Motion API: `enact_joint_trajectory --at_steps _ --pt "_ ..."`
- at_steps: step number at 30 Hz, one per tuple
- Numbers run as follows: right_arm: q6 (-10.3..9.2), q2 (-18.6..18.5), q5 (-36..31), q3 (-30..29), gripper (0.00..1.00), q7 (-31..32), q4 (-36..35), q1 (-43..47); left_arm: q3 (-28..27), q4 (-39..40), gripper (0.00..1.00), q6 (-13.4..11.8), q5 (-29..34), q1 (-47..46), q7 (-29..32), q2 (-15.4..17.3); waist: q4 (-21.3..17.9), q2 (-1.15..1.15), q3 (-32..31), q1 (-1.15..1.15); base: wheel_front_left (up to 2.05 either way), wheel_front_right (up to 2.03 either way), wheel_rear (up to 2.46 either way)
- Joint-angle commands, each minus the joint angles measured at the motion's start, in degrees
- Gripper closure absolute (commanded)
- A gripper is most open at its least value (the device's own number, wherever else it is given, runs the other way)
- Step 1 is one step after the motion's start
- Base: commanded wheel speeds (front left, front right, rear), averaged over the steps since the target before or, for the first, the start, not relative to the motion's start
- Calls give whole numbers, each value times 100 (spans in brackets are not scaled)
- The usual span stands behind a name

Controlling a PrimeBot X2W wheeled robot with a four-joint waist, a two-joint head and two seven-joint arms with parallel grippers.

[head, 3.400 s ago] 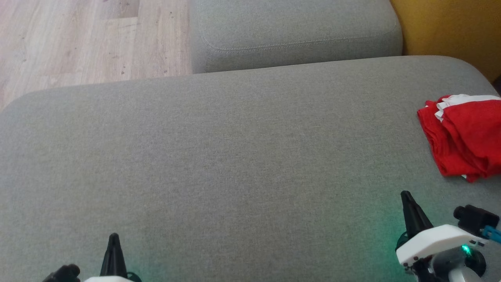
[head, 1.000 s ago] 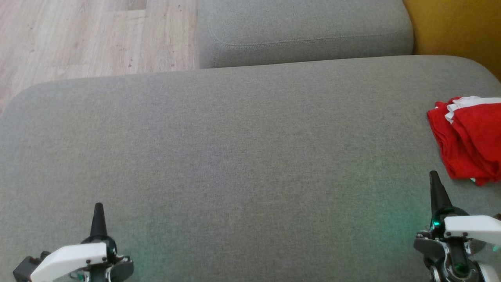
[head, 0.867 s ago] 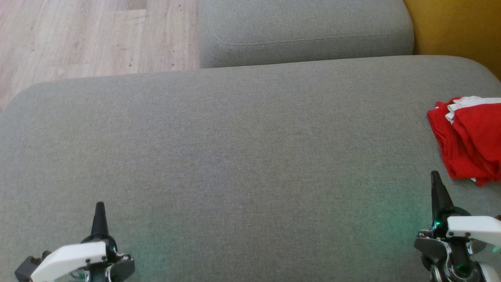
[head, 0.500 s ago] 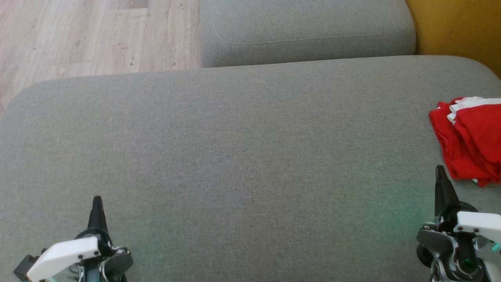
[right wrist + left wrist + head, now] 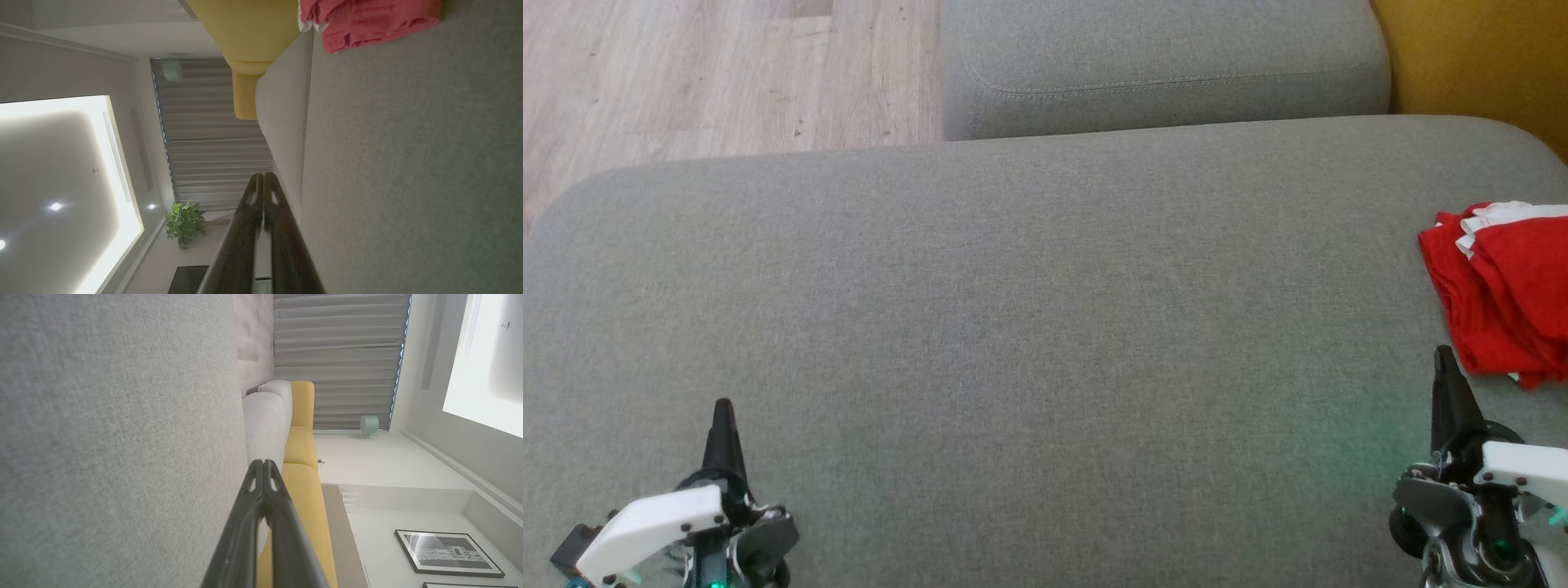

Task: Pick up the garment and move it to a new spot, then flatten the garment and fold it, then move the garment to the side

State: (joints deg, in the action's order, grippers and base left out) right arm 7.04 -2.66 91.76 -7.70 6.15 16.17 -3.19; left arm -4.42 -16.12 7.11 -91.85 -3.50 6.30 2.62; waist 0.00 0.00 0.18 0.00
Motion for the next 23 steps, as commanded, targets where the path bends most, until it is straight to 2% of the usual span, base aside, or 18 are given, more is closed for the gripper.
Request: enact_joint_trajectory --at_steps 1,23 --pt "45 -21 39 116 100 35 -214 -299 -215 206 100 37 -27 -270 23 26 0 0 0 0 0 0 0" --pt "45 -21 40 117 100 35 -214 -299 -213 206 100 37 -29 -270 21 26 0 0 0 0 0 0 0"
